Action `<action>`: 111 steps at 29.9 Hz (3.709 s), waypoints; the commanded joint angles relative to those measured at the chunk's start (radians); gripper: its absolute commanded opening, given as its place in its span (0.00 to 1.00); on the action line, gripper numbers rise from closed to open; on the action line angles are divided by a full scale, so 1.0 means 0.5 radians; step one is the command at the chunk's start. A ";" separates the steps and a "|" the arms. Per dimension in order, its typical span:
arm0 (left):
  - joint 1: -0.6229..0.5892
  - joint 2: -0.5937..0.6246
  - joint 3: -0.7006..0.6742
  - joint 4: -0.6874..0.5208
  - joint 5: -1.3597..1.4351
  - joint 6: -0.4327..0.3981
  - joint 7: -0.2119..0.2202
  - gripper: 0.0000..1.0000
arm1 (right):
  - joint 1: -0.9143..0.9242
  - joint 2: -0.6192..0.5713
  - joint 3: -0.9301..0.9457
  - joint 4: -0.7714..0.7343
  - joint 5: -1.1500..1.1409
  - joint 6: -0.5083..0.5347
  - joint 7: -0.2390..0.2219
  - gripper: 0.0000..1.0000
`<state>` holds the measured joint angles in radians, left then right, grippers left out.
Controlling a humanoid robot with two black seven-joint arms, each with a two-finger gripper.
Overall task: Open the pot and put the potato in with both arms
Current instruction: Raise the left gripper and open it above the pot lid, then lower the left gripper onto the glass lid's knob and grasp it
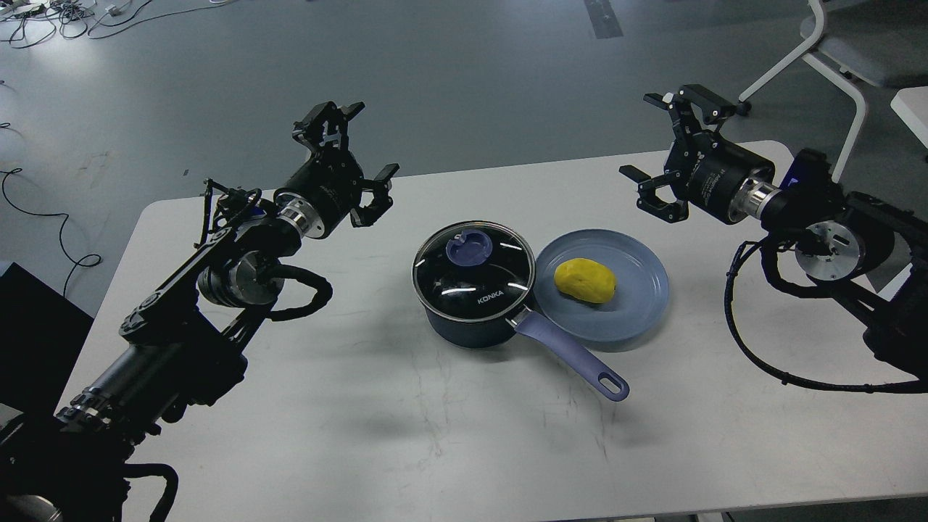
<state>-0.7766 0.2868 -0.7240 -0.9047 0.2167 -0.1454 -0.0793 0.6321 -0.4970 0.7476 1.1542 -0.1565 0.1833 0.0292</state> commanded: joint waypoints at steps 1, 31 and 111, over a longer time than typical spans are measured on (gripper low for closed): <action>0.001 0.052 0.006 -0.010 -0.001 -0.022 -0.004 0.99 | -0.086 -0.058 0.023 0.140 0.000 0.017 0.003 1.00; 0.130 0.083 0.000 -0.148 -0.001 -0.028 -0.007 0.99 | 0.113 0.012 0.008 -0.062 -0.031 -0.002 0.009 1.00; -0.217 -0.018 1.009 -0.357 3.748 0.711 -0.197 0.98 | 0.055 -0.034 0.011 -0.431 -0.024 -0.020 0.012 1.00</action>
<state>-0.8973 0.2806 -0.2195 -1.1260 2.0890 0.2087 -0.1775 0.6597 -0.5141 0.7555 0.9475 -0.1703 0.1738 0.0337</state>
